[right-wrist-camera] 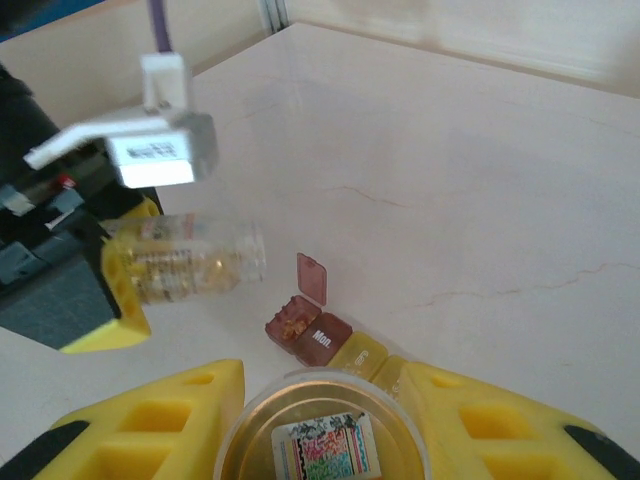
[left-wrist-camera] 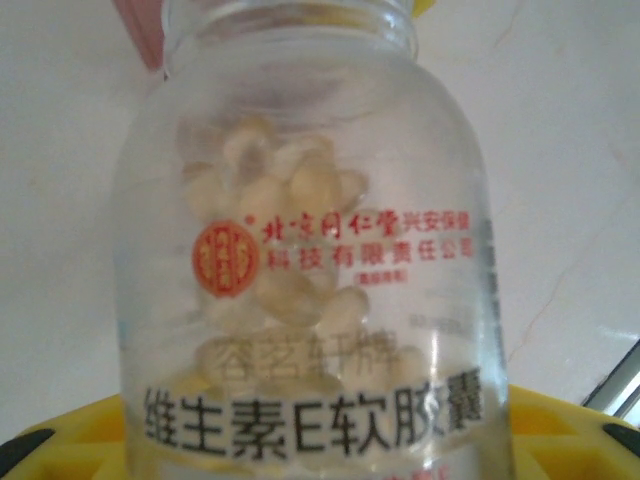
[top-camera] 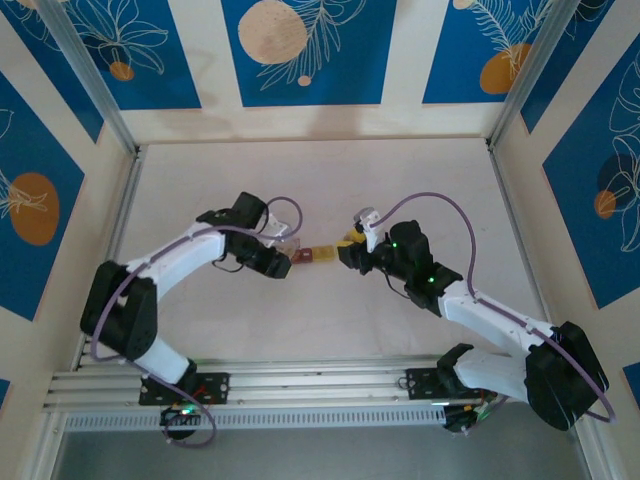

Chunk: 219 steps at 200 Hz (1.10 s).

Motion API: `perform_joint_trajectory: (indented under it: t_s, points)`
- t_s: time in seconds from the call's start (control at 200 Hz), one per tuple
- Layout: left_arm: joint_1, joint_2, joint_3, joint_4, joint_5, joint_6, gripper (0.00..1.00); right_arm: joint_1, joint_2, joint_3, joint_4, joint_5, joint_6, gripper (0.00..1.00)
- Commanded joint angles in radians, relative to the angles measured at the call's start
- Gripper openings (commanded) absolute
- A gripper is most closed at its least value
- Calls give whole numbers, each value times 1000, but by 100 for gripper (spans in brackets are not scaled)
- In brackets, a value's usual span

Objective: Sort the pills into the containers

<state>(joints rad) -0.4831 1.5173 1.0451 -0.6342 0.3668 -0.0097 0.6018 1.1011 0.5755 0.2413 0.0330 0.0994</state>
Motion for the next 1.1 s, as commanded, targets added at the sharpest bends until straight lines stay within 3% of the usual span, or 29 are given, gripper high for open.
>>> perform_joint_trajectory:
  t_s: [0.0, 0.105, 0.225, 0.285, 0.39, 0.585, 0.82, 0.885, 1.02, 1.09]
  points:
    - [6, -184, -124, 274, 57, -28, 0, 1, 11, 7, 22, -7, 6, 0]
    - [-5, -432, -317, 581, 63, -20, 0, 0, 19, 5, 24, 3, 0, 0]
    - [-34, -731, -631, 1136, 35, 60, 0, -3, 24, 5, 24, 10, -3, 0]
    - [-43, -819, -718, 1253, -8, 78, 0, -3, 25, 5, 25, 10, -5, 0]
    - [-56, -862, -676, 1117, -54, 116, 0, -5, 29, 5, 25, 13, -6, 0]
    - [-64, -791, -652, 1076, -102, 79, 0, -5, 25, 7, 21, 11, -6, 0]
    - [-67, -579, -446, 594, -169, -54, 0, -7, 23, 7, 23, 7, -3, 0]
    - [-67, -505, -389, 477, -145, -61, 0, -6, 23, 7, 23, 7, -1, 0]
    - [-67, -326, -299, 306, 12, -36, 0, -7, 23, 6, 23, 2, 1, 0]
    - [-65, -223, -245, 219, 23, -46, 0, -7, 23, 8, 21, 1, 0, 0]
